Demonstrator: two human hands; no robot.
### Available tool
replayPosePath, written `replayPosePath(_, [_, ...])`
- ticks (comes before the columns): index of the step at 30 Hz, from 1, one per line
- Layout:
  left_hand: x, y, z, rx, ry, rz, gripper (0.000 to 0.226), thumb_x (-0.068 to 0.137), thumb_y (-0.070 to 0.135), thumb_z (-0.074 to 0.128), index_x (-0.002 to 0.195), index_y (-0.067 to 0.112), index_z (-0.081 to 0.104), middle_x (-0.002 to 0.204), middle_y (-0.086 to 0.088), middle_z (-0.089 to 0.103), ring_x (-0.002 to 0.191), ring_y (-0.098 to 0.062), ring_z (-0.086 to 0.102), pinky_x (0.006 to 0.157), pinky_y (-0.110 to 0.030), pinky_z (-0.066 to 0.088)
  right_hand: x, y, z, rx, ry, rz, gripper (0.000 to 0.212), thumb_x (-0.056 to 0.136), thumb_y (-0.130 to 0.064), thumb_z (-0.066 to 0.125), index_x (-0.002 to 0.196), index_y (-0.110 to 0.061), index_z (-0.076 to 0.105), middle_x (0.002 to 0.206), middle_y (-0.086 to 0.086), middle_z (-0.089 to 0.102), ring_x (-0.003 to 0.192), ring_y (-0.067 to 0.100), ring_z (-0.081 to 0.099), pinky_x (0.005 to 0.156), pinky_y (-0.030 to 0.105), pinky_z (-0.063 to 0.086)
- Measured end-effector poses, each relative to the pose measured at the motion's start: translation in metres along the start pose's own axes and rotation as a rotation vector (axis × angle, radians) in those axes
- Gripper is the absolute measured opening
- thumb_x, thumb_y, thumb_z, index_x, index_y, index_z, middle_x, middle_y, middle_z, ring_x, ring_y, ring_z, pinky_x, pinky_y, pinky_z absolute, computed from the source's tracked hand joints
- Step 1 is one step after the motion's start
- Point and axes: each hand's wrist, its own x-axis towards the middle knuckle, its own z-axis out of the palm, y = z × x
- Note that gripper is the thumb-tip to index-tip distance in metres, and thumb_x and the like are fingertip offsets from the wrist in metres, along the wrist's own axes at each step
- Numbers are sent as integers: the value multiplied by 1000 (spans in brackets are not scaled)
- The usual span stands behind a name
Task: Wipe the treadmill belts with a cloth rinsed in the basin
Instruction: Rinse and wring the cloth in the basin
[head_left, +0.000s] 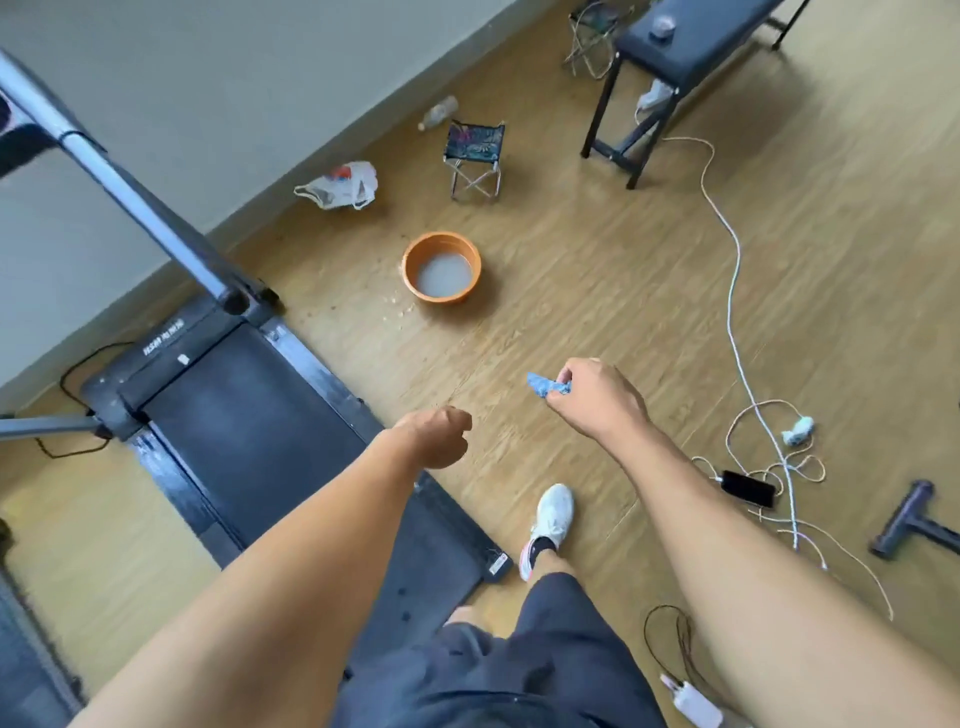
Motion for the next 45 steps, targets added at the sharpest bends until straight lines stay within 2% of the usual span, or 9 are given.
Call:
replayPosePath(13, [164,-123,-194,-822,225,-352,32,100,13,51,123,2,70,130,-18,70,122,-35,63,102,-40,49,352,-193,-88,-65,-193,-404,46,83,-29,84,125,-18,68,129,9,64,118,28,63,101,39,49])
replayPosePath(17, [299,-186,-214,-1132,279,-478,29,92,21,49,107,11,71,111,-13,72,108,-29,65,91,-32,47,498,-234,-31,83,-219,-296,22,89,-6,71,108,-18,75,103,1,74,91,11,70,92,31,54])
replayPosePath(21, [468,-241,-196,-1351,183,-541,25,99,11,52,113,-1,70,118,-20,72,116,-36,66,98,-39,51,668,-240,76,206,-211,-79,34,81,-2,77,110,-12,62,77,-6,62,66,3,60,69,24,48])
replayPosePath(24, [603,-280,-166,-1507,218,-570,14,98,15,53,91,12,64,91,-10,66,89,-31,65,77,-35,51,794,-218,174,175,-242,-85,50,70,-15,72,114,-25,51,82,-1,64,75,19,64,75,32,49])
replayPosePath(28, [754,-311,-122,-1680,435,-630,32,99,-4,45,105,17,68,95,9,67,63,-6,56,55,-17,40,918,-176,285,144,-308,-75,36,80,-1,77,105,-22,61,77,-9,54,65,6,53,65,19,45])
replayPosePath(33, [891,-330,-68,-1925,586,-774,28,101,4,54,102,25,72,109,-1,72,91,-13,61,83,-25,44,992,-113,391,15,-519,-195,25,82,-4,76,95,-23,68,76,-8,61,67,7,58,73,23,48])
replayPosePath(38, [955,-326,-43,-1812,573,-876,28,102,3,56,128,8,67,114,-4,69,103,-18,64,81,-2,43,1041,-83,437,-21,-487,-48,36,90,-12,71,125,-15,62,102,-1,65,96,19,64,90,29,50])
replayPosePath(41, [976,-329,-41,-1714,506,-948,27,97,15,69,123,12,66,124,-9,71,118,-27,65,105,-30,47,1048,-82,453,47,-567,99,52,91,-19,74,140,-14,58,129,0,66,114,21,66,106,41,53])
replayPosePath(45, [984,-341,-50,-1718,489,-1051,15,95,22,75,96,14,62,98,-9,71,94,-31,65,78,-26,44,1048,-91,475,258,-640,262,41,85,-27,82,119,-18,61,110,2,69,88,18,68,76,25,60])
